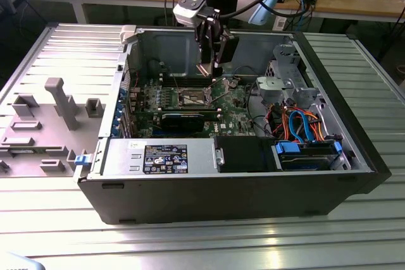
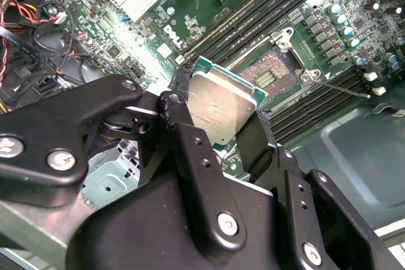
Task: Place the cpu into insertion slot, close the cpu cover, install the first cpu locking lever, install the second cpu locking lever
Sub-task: 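Place the cpu into insertion slot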
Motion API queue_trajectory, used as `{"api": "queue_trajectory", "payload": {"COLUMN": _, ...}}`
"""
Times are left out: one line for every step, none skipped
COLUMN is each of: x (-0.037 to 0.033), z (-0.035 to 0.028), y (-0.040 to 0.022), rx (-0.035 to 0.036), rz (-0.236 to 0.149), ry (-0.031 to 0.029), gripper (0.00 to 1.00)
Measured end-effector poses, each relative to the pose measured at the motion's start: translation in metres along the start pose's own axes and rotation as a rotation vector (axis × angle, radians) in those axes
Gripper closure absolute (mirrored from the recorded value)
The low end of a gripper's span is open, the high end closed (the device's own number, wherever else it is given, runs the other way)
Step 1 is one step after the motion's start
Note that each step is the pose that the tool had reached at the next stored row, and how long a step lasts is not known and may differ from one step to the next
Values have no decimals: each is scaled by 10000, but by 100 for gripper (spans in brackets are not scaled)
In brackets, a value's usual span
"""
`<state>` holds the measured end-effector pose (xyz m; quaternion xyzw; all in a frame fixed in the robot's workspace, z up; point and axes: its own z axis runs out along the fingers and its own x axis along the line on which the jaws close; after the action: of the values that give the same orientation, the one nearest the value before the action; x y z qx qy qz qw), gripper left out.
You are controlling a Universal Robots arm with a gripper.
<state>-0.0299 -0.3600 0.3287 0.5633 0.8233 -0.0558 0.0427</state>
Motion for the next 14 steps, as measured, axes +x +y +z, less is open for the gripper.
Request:
{"api": "queue_trajectory", "payload": {"x": 0, "z": 0, "y": 0, "rx": 4, "rz": 10, "ry": -5, "gripper": 45}}
{"api": "queue_trajectory", "payload": {"x": 0, "z": 0, "y": 0, "rx": 7, "rz": 20, "ry": -9, "gripper": 45}}
{"api": "queue_trajectory", "payload": {"x": 0, "z": 0, "y": 0, "rx": 9, "rz": 26, "ry": -12, "gripper": 45}}
{"api": "queue_trajectory", "payload": {"x": 0, "z": 1, "y": 0, "rx": 11, "rz": 36, "ry": -15, "gripper": 45}}
{"api": "queue_trajectory", "payload": {"x": 0, "z": 1, "y": 0, "rx": 14, "rz": 43, "ry": -17, "gripper": 45}}
{"api": "queue_trajectory", "payload": {"x": 0, "z": 1, "y": 0, "rx": 16, "rz": 49, "ry": -20, "gripper": 45}}
{"api": "queue_trajectory", "payload": {"x": 0, "z": 1, "y": 0, "rx": 19, "rz": 57, "ry": -23, "gripper": 45}}
{"api": "queue_trajectory", "payload": {"x": 0, "z": 1, "y": 0, "rx": 20, "rz": 63, "ry": -26, "gripper": 45}}
{"api": "queue_trajectory", "payload": {"x": 0, "z": 1, "y": 0, "rx": 23, "rz": 68, "ry": -30, "gripper": 45}}
{"api": "queue_trajectory", "payload": {"x": 0, "z": 1, "y": 0, "rx": 24, "rz": 75, "ry": -32, "gripper": 45}}
{"api": "queue_trajectory", "payload": {"x": 0, "z": 2, "y": 0, "rx": 26, "rz": 82, "ry": -35, "gripper": 45}}
{"api": "queue_trajectory", "payload": {"x": 0, "z": 2, "y": 0, "rx": 29, "rz": 87, "ry": -38, "gripper": 45}}
{"api": "queue_trajectory", "payload": {"x": 0, "z": 2, "y": 0, "rx": 31, "rz": 97, "ry": -42, "gripper": 45}}
{"api": "queue_trajectory", "payload": {"x": 0, "z": 2, "y": 0, "rx": 34, "rz": 105, "ry": -45, "gripper": 45}}
